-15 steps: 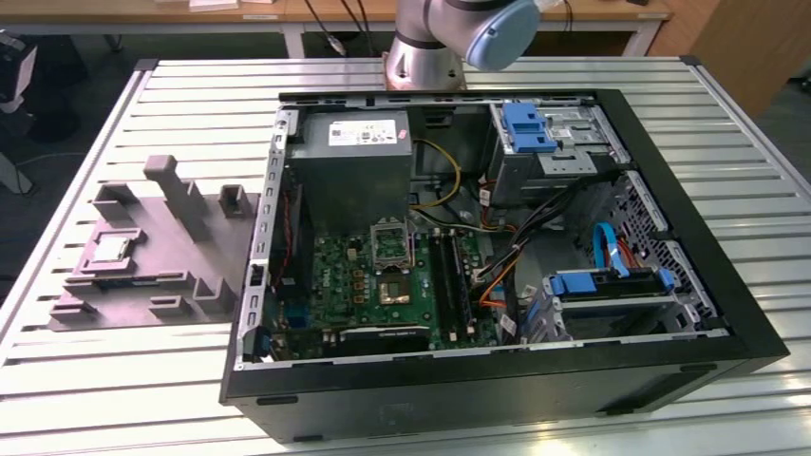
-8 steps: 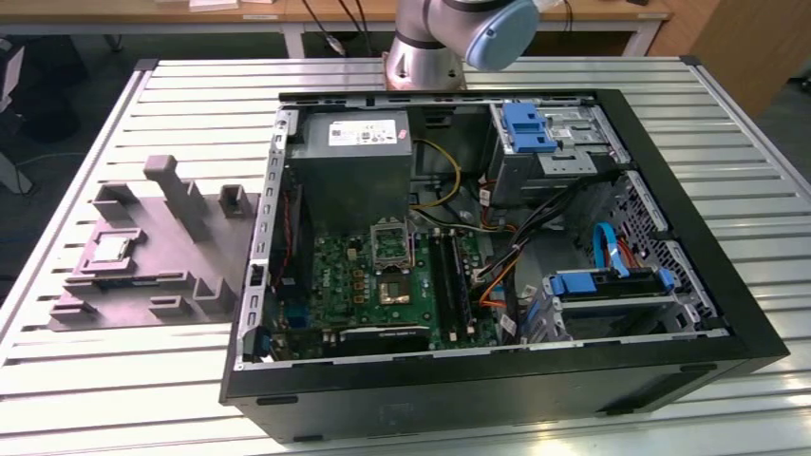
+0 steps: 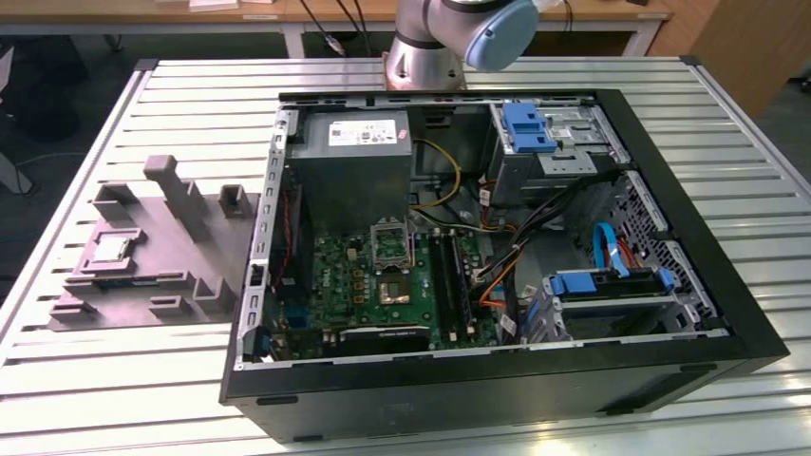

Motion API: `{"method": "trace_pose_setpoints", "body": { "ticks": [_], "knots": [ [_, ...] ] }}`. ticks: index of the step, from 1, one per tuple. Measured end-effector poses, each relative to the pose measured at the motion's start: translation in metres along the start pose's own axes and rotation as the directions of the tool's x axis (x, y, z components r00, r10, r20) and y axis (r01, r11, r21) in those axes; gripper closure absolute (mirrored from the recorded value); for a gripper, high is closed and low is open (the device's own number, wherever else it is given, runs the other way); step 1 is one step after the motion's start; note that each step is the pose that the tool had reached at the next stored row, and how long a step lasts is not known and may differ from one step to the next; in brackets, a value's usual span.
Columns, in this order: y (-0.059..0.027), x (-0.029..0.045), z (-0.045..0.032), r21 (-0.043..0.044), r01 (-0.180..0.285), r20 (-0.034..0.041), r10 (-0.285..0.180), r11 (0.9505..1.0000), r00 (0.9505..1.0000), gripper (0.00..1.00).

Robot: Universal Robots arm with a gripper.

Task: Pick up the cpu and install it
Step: 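Pick up the cpu and move it towards the insertion slot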

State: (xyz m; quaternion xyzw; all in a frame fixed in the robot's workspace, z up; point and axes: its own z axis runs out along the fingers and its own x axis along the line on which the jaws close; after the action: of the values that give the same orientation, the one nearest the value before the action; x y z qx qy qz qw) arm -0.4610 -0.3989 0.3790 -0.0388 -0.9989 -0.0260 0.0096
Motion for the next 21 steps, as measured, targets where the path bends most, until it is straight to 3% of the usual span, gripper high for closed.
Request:
{"method": "trace_pose_setpoints", "body": {
  "ticks": [13,17,20,21],
  "knots": [
    [-0.0001,0.0012,0.0000,0.0000,0.000,0.0000,0.000,1.0000,1.0000,0.89],
    [-0.0001,0.0016,0.0000,0.0000,0.000,0.0000,0.000,1.0000,1.0000,0.77],
    [-0.0001,0.0019,0.0000,0.0000,0.000,0.0000,0.000,1.0000,1.0000,0.59],
    [-0.0002,0.0020,0.0000,0.0000,0.000,-0.0001,0.000,1.0000,1.0000,0.59]
  ]
}}
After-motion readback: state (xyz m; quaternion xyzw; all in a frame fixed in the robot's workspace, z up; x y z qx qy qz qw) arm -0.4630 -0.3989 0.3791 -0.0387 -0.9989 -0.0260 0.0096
